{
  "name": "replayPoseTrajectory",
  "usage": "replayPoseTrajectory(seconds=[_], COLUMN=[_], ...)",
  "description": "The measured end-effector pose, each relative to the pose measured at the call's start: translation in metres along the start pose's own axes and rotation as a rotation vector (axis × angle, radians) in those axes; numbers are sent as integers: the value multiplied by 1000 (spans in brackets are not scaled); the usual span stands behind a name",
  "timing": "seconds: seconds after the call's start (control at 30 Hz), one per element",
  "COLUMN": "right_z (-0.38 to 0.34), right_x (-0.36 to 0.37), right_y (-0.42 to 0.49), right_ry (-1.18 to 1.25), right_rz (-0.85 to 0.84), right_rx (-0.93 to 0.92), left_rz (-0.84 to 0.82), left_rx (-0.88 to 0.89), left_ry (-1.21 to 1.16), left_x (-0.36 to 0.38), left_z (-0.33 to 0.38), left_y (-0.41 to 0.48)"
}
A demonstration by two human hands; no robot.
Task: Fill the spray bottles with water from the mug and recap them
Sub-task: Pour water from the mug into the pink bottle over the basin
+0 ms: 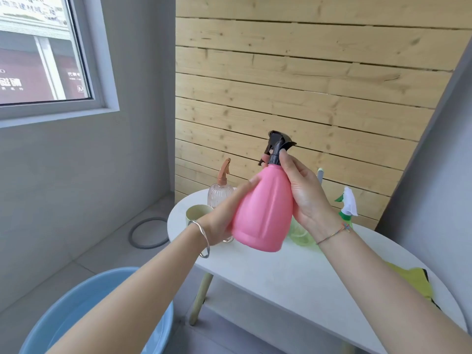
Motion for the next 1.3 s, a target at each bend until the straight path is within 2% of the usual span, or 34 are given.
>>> replayPoseTrajectory(seconds=[0.07,0.17,0.23,0.3,0.37,0.43,0.5,0.57,0.67,0.77,0.83,0.93,1.07,1.13,1.2,1.3], right_z=[-2,-3,-3,-3,-1,3,8,11,11,8,-1,-20,-41,-39,-14,59], right_x=[1,3,5,7,5,2,1,1,-2,-10,-17,-31,-47,-55,-68,-103], right_y=[1,1,3,6,8,9,7,7,9,11,17,31,42,41,34,11], right_ry=[60,131,142,88,5,-62,-87,-77,-90,-43,93,163,-13,-206,-472,-828], right_rz=[-77,-157,-160,-103,6,95,154,191,153,95,83,103,158,115,23,-167], right_rx=[33,61,56,28,-37,-107,-130,-114,-78,-96,-122,-195,-340,-397,-329,-93], left_rz=[-60,-51,3,9,2,112,199,251,274,110,-12,-28,47,82,132,190], left_rx=[-15,-55,21,3,24,83,152,221,262,101,-57,-111,-116,-121,-101,-60], left_ry=[-94,-152,-137,-147,-104,-37,156,312,362,342,363,454,558,579,567,497], left_x=[-7,-21,-25,-22,-16,-15,-12,-5,-4,-10,-15,-25,-38,-43,-48,-54], left_z=[-2,-7,-5,-2,0,0,1,-1,-3,-3,-6,-23,-42,-53,-62,-73], left_y=[6,15,19,21,21,24,22,20,17,18,16,21,24,24,23,16])
Point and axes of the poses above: each hand's wrist, its own y-axis towards the middle knuckle, its own x-axis out of the palm, z = x × y, the point moved 1 cm from there along y, towards the middle knuckle, and after that the axes turned 11 degrees about -x, right-handed, at the moved point
